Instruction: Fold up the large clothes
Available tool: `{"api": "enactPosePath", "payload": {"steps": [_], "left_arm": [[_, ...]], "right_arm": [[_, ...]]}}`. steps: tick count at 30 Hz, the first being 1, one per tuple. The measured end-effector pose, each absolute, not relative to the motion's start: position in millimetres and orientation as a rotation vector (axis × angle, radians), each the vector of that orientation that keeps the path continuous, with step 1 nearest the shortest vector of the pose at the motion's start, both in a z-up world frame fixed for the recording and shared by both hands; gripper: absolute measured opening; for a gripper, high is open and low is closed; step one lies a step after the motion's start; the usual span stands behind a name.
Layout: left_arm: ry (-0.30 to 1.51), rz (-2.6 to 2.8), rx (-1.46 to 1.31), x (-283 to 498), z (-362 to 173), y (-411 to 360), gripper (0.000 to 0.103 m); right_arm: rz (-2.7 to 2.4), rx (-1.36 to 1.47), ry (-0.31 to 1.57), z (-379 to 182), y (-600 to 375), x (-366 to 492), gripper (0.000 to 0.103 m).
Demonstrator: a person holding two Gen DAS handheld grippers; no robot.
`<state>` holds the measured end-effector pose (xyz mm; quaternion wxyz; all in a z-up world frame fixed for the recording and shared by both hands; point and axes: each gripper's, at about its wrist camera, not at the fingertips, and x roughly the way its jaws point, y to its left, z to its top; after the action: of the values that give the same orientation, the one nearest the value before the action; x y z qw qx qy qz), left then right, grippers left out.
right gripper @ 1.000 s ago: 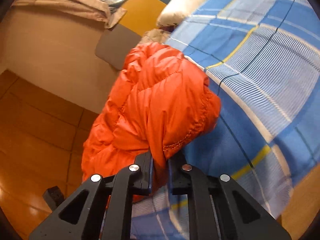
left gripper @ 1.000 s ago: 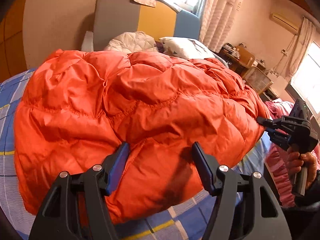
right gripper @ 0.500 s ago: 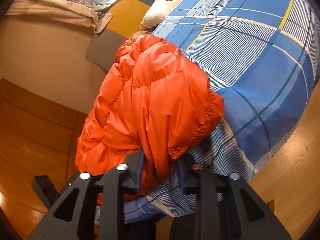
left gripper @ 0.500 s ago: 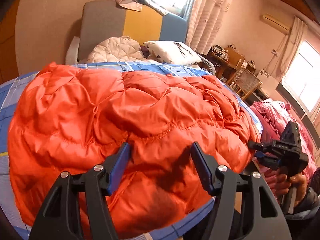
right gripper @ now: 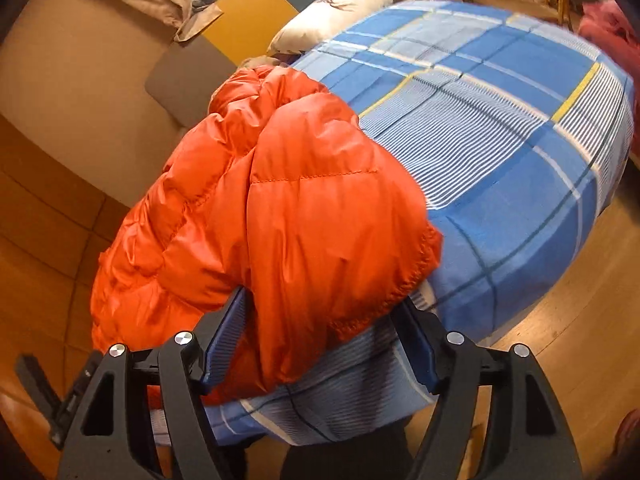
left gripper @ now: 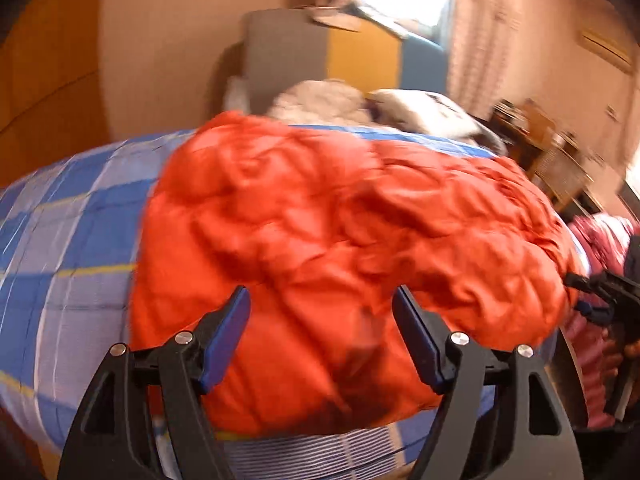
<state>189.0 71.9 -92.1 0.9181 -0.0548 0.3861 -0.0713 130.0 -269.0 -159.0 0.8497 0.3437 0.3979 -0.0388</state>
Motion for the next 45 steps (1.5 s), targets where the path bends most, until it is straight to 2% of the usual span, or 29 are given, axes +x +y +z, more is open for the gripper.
{"api": "enactPosePath", "payload": {"steps": [5, 13, 16, 20, 23, 28, 45], "left_arm": [[0.837, -0.051, -0.24, 187.6, -117.8, 96.4, 0.072], [0.831, -0.003, -0.215, 186.9, -125.2, 86.4, 0.072], [0.836, 0.025, -0.24, 185.3, -127.9, 87.0, 0.074], [0.837, 0.085, -0.247, 184.8, -131.5, 80.9, 0.074], [0.851, 0.098, -0.243, 184.8, -133.8, 76.1, 0.074], [0.871, 0.084, -0.287, 184.4, -138.3, 81.7, 0.074], [0.882, 0.053, -0.337, 184.5, -144.8, 84.8, 0.067]], "right_arm": [[-0.065, 0.808, 0.832, -173.3, -274.9, 136.6, 0.074], [-0.039, 0.861, 0.826, -180.3, -273.8, 146.7, 0.074], [-0.026, 0.841, 0.82, -176.6, -269.8, 150.2, 0.059], [-0.023, 0.782, 0.799, -163.8, -263.5, 155.7, 0.032], [-0.021, 0.709, 0.78, -149.1, -255.6, 157.3, 0.025], [0.004, 0.661, 0.723, -129.2, -246.4, 152.6, 0.022], [0.205, 0.464, 0.617, -60.7, -182.4, 155.7, 0.019]]}}
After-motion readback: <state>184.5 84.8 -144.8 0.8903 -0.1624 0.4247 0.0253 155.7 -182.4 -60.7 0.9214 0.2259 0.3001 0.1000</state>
